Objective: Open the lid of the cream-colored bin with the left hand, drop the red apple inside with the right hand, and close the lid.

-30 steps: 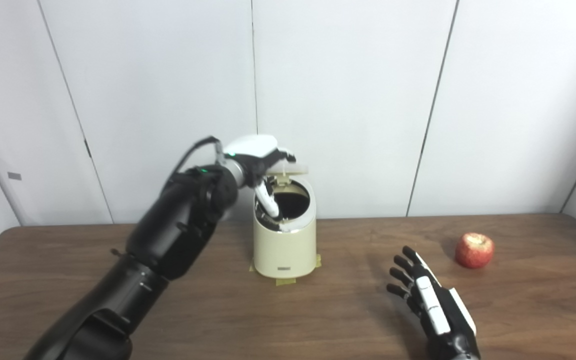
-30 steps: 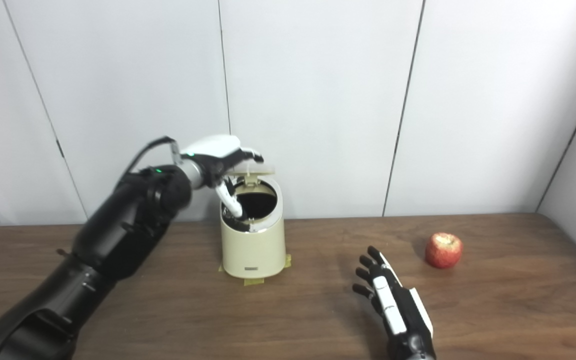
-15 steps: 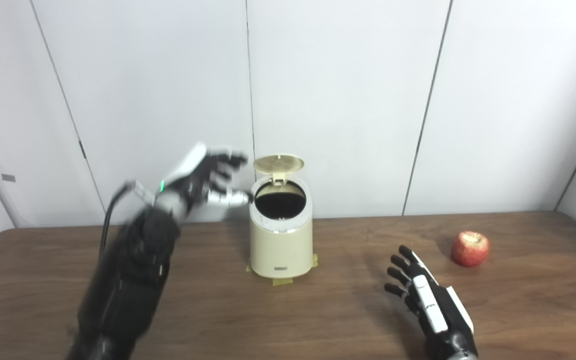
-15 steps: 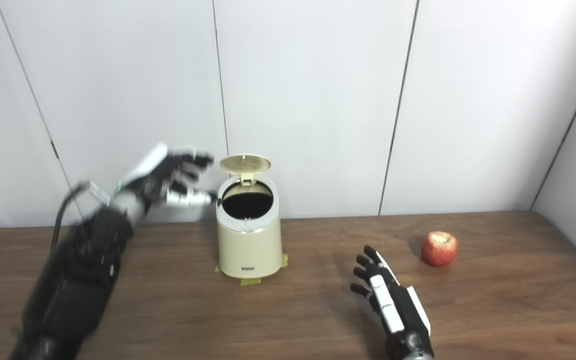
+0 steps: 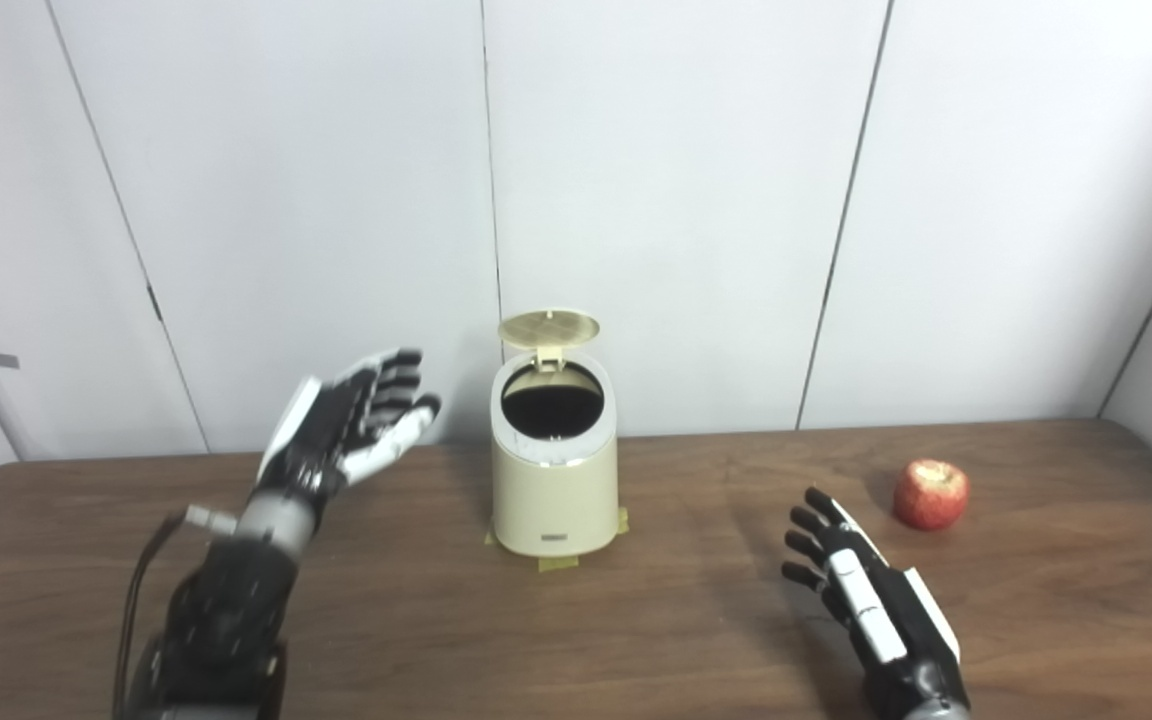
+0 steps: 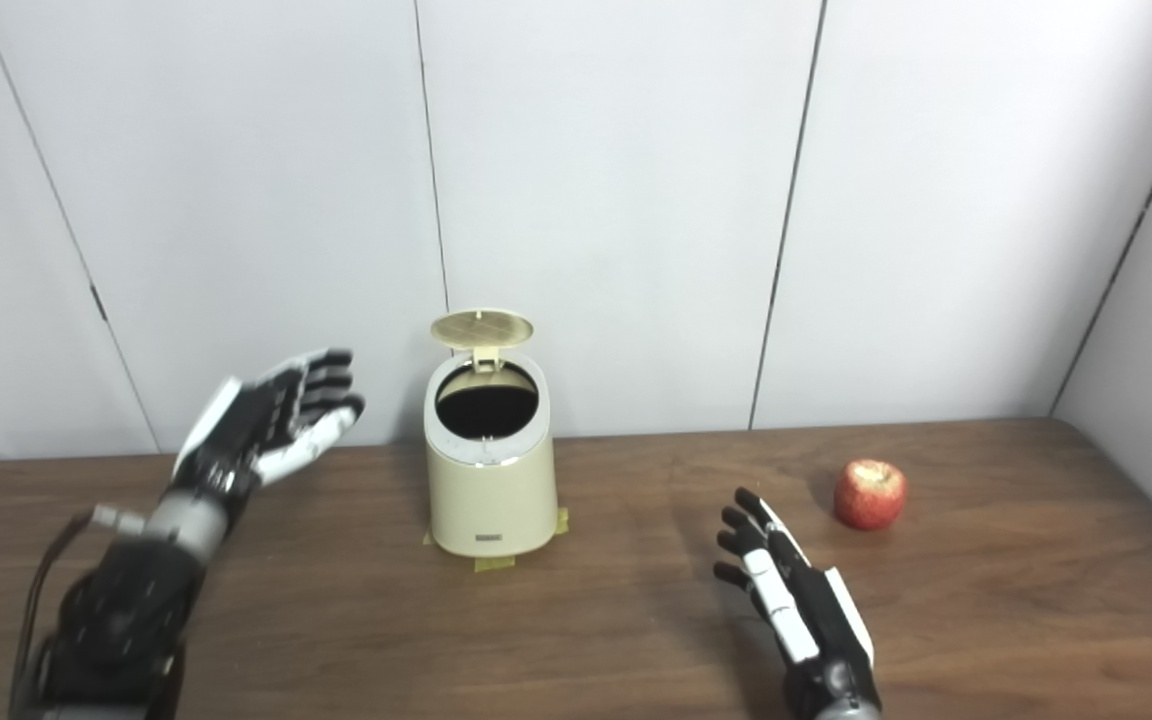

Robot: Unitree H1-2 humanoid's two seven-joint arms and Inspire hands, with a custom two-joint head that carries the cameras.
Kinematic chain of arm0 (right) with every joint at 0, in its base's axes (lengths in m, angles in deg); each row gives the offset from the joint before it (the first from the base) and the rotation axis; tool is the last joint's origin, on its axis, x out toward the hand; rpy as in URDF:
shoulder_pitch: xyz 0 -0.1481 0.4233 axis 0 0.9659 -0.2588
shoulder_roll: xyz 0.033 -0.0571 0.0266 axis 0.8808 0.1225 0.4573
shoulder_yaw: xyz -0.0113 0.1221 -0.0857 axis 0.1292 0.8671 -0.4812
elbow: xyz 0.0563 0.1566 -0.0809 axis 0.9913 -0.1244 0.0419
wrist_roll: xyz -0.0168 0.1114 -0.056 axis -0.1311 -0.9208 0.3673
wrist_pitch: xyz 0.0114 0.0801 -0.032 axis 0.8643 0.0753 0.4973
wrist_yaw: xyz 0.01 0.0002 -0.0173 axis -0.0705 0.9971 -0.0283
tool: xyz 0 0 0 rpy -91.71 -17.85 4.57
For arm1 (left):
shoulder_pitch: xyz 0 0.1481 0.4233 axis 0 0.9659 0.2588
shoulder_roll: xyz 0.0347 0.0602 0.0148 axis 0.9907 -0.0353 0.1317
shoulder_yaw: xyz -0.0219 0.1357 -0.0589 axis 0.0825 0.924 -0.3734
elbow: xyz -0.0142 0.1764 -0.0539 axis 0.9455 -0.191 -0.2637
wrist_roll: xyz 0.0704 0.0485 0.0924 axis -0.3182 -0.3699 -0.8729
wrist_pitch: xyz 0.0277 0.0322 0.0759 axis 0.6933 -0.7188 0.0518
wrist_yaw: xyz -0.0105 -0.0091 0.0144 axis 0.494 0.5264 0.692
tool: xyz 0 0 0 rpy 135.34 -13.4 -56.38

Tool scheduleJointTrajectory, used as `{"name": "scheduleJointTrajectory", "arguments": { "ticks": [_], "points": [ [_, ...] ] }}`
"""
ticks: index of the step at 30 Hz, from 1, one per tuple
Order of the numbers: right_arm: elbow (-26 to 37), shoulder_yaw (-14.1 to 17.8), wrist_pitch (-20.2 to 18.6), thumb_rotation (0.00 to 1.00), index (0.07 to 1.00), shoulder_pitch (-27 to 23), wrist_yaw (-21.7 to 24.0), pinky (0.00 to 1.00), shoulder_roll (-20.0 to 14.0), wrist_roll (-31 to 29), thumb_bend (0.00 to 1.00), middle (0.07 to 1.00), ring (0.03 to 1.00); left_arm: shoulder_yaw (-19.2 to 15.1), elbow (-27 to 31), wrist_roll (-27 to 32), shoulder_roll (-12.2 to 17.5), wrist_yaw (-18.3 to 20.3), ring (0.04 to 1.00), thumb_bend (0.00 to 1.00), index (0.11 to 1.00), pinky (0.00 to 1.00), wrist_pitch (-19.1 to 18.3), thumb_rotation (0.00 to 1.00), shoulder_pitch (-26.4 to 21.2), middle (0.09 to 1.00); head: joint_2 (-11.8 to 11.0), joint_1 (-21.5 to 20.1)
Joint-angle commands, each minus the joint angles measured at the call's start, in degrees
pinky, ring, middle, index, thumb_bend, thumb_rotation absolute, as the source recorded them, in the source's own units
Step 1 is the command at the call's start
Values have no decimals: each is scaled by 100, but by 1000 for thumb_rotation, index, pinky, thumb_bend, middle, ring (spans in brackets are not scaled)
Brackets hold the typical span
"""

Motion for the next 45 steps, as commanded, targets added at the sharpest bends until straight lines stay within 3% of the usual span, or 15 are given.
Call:
{"name": "scheduleJointTrajectory", "arguments": {
  "ticks": [1,3,6,13,15,20,23,30,34,37,38,41,45],
  "points": [
    [223,59,207,543,914,-190,21,766,-51,-66,527,900,871,-39,294,266,21,-56,850,486,896,817,368,740,-96,882,16,-8],
    [182,91,261,444,917,-194,49,767,-86,-105,575,901,869,-88,374,485,-64,-112,877,496,910,847,359,765,122,903,16,-17],
    [160,126,334,383,917,-185,81,758,-151,-130,653,902,866,-158,428,741,-152,-202,886,493,929,854,497,841,410,920,34,-72],
    [90,360,573,299,900,-165,-56,810,-472,127,713,890,869,-356,126,1154,-242,-444,907,531,949,898,1082,889,765,936,95,-276],
    [131,442,608,310,890,-177,-93,783,-538,170,745,880,856,-373,73,1197,-223,-479,911,557,949,906,1143,889,823,935,112,-393],
    [739,677,-27,291,883,-198,-164,724,-615,-11,786,879,851,-398,-15,1329,-115,-508,914,520,956,917,1235,885,913,939,160,-837],
    [1001,836,-360,276,870,-216,-306,778,-700,155,805,870,841,-444,-53,1421,-12,-477,918,500,971,922,1272,901,962,944,137,-1091],
    [1066,952,-667,243,870,-410,-414,756,-1109,678,805,864,819,-593,-107,1766,156,-444,943,456,991,965,1188,899,956,964,124,-1500],
    [980,870,-858,236,878,-632,-362,786,-1492,1082,824,880,845,-621,-72,1806,221,-479,942,431,979,983,1080,932,943,955,123,-1650],
    [963,785,-1018,153,900,-823,-296,743,-1748,1343,801,893,849,-621,-16,1808,236,-500,934,409,977,987,1027,941,942,949,95,-1729],
    [987,748,-1126,107,908,-882,-281,781,-1805,1427,792,909,875,-618,-18,1817,247,-490,939,394,981,972,1044,943,944,953,83,-1778],
    [951,575,-1476,124,909,-1106,-176,850,-2123,1833,799,914,909,-589,-4,1829,273,-475,950,371,991,988,1034,948,953,959,72,-1860],
    [749,346,-1659,157,915,-1352,49,829,-2485,2159,822,934,907,-550,99,1826,289,-497,959,324,999,1000,924,973,950,964,75,-1909]
  ]
}}
